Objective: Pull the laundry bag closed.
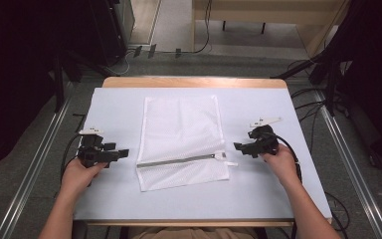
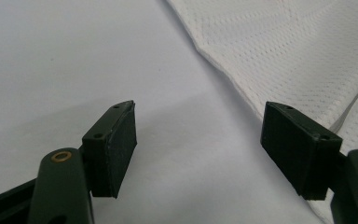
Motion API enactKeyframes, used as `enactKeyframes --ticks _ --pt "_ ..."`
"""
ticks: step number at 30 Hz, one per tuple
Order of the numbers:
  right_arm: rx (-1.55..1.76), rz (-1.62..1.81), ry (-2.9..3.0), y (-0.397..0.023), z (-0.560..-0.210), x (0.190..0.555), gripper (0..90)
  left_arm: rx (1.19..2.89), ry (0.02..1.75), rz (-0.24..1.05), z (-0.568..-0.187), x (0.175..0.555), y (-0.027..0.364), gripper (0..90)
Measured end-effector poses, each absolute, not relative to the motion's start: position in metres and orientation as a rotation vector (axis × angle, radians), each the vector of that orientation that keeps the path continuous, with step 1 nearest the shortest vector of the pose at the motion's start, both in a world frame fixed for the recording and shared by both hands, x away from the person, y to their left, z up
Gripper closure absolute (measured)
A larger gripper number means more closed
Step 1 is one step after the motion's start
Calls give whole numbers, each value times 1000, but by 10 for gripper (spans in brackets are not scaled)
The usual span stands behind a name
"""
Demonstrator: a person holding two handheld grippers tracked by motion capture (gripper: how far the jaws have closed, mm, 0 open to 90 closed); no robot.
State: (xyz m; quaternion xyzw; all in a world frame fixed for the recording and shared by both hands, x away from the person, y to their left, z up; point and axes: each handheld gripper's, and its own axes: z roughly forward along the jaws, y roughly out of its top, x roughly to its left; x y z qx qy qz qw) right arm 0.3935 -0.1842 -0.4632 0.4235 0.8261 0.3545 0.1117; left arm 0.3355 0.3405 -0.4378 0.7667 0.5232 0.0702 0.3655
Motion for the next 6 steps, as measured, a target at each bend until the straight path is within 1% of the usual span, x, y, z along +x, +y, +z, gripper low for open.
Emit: enactKeyframes --ticks 6 --pt "1245 1025 2427 -185 -465 395 236 1983 1348 203 -440 336 340 251"
